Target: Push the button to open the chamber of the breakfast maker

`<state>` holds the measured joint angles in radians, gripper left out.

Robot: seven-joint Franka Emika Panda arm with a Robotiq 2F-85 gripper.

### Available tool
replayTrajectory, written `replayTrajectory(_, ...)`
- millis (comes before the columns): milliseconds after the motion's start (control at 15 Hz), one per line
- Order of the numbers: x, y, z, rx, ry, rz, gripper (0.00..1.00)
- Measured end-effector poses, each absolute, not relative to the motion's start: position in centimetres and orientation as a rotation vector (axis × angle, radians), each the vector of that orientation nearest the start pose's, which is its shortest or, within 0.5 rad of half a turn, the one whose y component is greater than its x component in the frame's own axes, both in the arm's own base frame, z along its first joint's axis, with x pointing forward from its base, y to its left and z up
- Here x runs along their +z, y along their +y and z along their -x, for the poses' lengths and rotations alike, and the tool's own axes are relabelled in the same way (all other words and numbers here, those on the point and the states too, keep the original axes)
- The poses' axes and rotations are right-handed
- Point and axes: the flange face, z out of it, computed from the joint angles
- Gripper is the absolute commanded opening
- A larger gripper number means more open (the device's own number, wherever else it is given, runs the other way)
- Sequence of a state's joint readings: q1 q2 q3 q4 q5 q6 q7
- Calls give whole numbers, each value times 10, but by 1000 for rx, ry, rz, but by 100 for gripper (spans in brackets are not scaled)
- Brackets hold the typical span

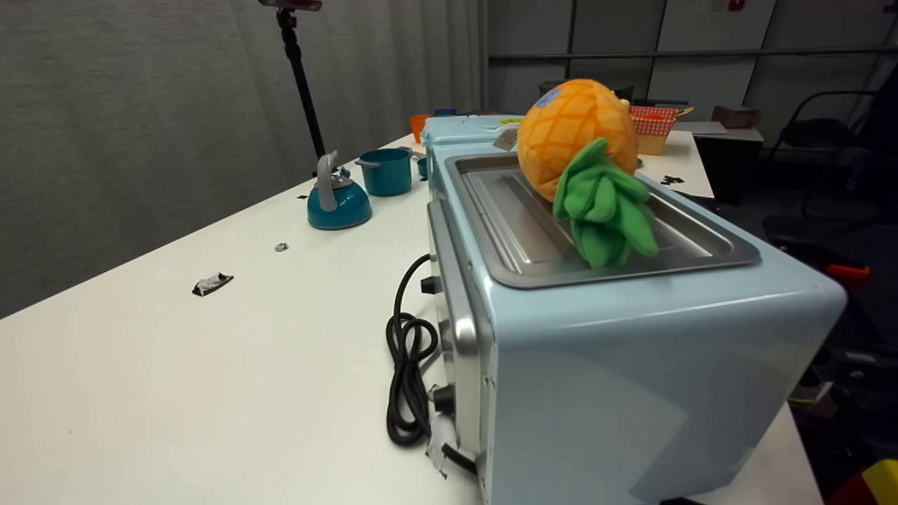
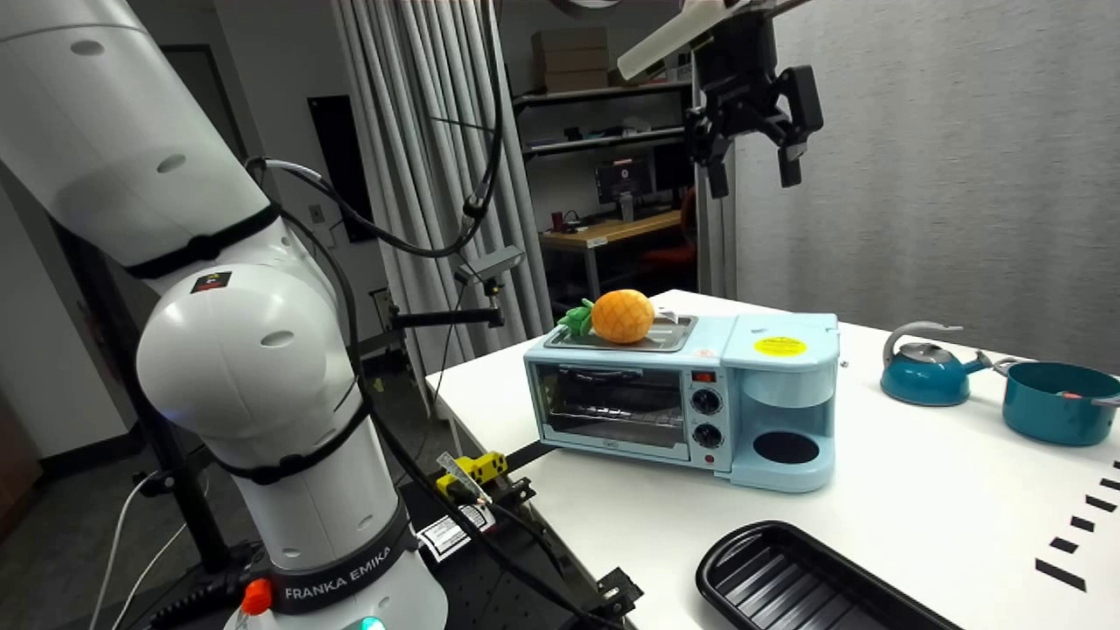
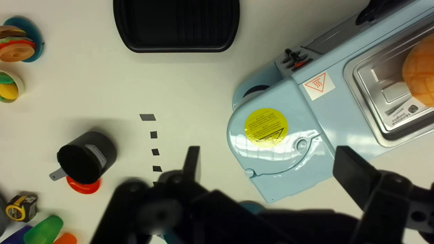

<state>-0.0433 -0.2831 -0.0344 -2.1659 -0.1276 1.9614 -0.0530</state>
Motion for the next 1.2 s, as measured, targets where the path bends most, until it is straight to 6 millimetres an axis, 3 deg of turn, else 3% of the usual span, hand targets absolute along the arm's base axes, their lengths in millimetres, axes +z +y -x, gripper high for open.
replayTrajectory(600,468,15,-511,-36,-174,3185,100)
replayTrajectory(1200,422,21,-546,83,-151,3143,100)
